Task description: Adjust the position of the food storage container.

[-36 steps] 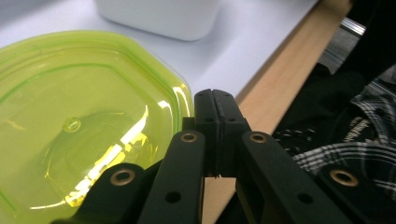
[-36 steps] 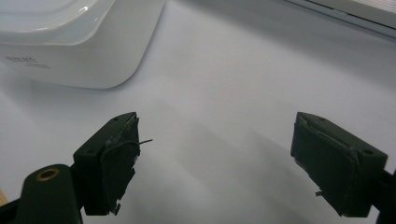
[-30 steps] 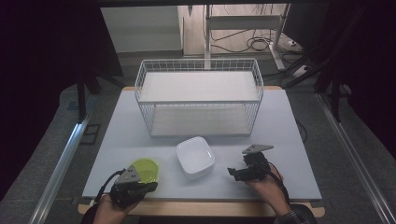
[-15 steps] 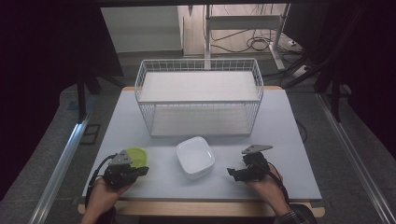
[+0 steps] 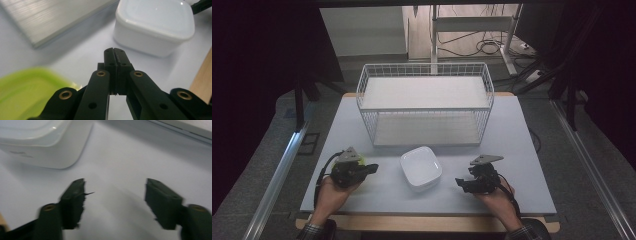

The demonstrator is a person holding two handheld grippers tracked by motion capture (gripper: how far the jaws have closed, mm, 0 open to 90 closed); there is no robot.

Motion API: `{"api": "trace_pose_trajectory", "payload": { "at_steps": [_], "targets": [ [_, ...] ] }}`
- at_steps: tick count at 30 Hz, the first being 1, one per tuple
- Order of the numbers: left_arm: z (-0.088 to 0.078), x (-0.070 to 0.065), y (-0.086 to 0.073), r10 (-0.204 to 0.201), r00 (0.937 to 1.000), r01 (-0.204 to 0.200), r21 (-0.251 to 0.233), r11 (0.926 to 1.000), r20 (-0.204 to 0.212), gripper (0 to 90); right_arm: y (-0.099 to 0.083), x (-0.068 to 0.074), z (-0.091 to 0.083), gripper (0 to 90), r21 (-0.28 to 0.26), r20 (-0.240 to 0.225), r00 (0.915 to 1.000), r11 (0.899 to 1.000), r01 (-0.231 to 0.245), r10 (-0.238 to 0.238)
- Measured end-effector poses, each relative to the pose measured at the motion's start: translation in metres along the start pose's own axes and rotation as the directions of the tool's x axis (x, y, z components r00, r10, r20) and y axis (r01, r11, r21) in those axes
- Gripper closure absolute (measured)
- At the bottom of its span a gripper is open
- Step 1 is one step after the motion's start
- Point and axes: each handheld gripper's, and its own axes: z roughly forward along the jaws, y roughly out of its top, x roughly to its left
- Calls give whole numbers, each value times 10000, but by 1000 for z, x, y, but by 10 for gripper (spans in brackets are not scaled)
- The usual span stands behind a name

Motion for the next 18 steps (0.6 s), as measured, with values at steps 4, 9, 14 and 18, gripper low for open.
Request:
{"api": "trace_pose_trajectory", "payload": {
  "at_steps": [4, 9, 14, 18],
  "targets": [
    [21, -3, 13, -24, 9998, 25, 78, 10000, -178, 899, 3, 9, -2, 629, -19, -431, 9985, 9995, 326, -327],
    [41, -8, 29, -202, 9984, 202, 11, 9998, -520, 899, 8, 28, 1, 851, -157, -1173, 9885, 9955, 940, -952],
    [54, -9, 38, -242, 9952, 254, 118, 9996, -949, 894, 12, 40, 3, 886, -314, -1628, 9782, 9916, 1254, -1288],
    [65, -9, 43, -381, 9923, 411, 233, 9989, -1178, 888, 15, 47, 10, 887, -242, -2058, 9682, 9898, 1400, -1420]
  ]
}}
